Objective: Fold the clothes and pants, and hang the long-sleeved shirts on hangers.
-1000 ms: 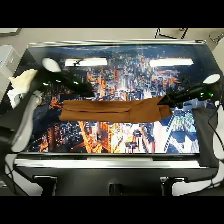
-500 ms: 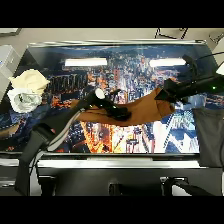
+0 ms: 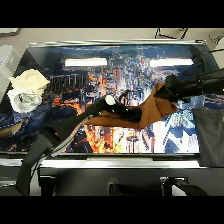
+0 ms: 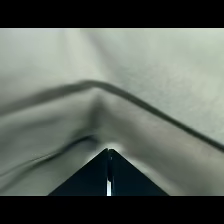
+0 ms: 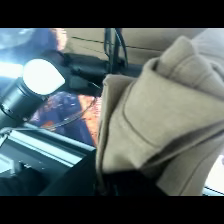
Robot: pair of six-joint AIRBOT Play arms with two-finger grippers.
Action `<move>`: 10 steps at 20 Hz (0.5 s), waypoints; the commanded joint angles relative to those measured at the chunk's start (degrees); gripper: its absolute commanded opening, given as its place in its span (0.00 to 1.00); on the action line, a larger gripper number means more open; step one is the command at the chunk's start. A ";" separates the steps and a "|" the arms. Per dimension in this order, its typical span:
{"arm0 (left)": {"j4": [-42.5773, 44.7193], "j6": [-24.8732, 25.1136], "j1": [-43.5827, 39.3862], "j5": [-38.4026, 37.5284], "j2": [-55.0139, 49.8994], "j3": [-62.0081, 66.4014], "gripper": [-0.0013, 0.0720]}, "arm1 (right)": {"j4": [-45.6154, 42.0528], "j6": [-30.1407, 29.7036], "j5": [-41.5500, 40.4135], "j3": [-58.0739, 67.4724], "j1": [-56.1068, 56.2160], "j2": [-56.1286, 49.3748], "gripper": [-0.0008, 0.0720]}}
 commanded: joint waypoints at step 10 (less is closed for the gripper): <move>28.44 3.04 33.64 -12.52 36.20 0.02 0.05 | 26.80 -6.62 -29.86 0.07 24.28 -29.75 0.07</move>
